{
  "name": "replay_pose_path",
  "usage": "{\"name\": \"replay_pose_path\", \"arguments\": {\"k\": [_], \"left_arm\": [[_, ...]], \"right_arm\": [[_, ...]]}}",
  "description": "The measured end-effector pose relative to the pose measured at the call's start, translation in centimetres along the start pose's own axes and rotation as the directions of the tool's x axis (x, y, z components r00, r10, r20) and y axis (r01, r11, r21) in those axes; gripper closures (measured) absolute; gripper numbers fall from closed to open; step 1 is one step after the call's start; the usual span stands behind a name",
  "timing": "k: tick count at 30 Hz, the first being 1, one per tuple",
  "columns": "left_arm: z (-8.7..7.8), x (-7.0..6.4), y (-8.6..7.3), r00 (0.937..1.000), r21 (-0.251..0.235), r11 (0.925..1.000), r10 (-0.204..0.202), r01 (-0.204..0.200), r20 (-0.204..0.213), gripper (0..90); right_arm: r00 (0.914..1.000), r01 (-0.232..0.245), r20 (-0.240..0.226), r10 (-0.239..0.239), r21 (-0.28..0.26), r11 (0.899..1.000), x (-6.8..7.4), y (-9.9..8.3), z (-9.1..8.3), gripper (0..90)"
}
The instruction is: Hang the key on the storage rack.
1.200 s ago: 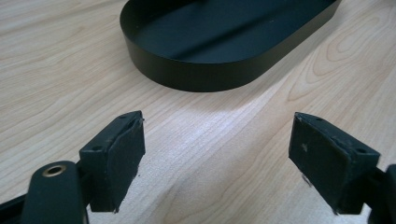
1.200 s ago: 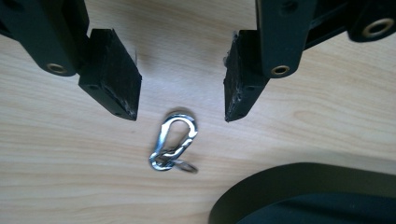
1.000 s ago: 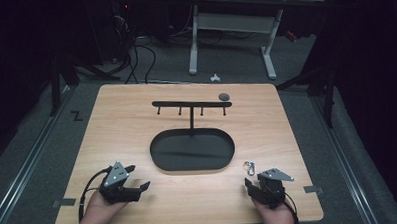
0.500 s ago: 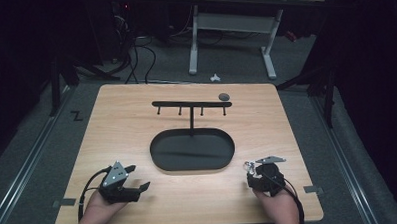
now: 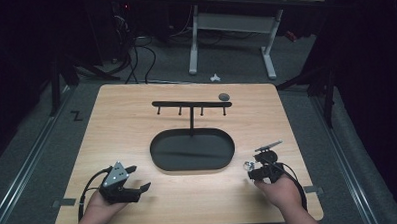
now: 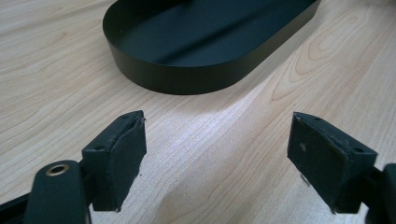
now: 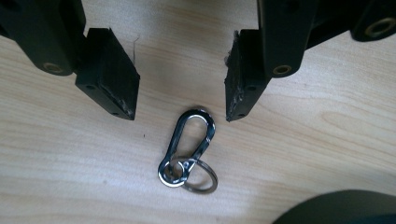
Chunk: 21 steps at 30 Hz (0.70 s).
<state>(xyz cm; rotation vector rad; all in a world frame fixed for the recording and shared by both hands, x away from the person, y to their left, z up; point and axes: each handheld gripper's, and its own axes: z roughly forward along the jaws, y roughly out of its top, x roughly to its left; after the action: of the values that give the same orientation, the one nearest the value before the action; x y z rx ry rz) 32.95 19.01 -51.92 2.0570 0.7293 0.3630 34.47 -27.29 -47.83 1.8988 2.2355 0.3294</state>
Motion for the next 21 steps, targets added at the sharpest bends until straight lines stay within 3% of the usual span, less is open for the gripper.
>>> {"name": "replay_pose_path", "arguments": {"k": [6, 8, 13, 15, 18, 21], "left_arm": [[0.0, 0.0, 0.0, 1.0000, 0.005, 1.0000, 0.002, -0.002, 0.003, 20.2], [0.1, 0.0, 0.0, 1.0000, 0.006, 1.0000, 0.003, -0.003, 0.003, 20.3], [0.1, -0.1, 0.0, 1.0000, 0.007, 1.0000, 0.004, -0.004, 0.004, 20.3], [0.2, -0.1, 0.0, 1.0000, 0.008, 1.0000, 0.004, -0.004, 0.005, 20.3], [0.2, -0.1, 0.0, 1.0000, 0.009, 0.9999, 0.006, -0.006, 0.006, 20.4], [0.1, 0.0, 0.0, 1.0000, 0.010, 0.9999, 0.006, -0.006, 0.007, 20.4]], "right_arm": [[0.9998, 0.013, 0.013, -0.014, 0.094, 0.996, -0.2, 0.6, 0.5, 44.1], [0.9998, 0.011, 0.013, -0.013, 0.102, 0.995, -0.1, 0.8, 0.5, 45.2], [0.9997, 0.021, -0.018, -0.018, 0.153, 0.988, 0.2, 1.5, 0.4, 47.3], [0.9995, -0.005, -0.031, 0.011, 0.187, 0.982, 0.5, 2.0, 0.4, 48.9], [0.9993, -0.010, -0.034, 0.017, 0.207, 0.978, 0.7, 2.8, 0.3, 51.5], [0.9995, 0.018, -0.031, -0.011, 0.206, 0.978, 0.9, 3.4, 0.1, 54.3]]}}
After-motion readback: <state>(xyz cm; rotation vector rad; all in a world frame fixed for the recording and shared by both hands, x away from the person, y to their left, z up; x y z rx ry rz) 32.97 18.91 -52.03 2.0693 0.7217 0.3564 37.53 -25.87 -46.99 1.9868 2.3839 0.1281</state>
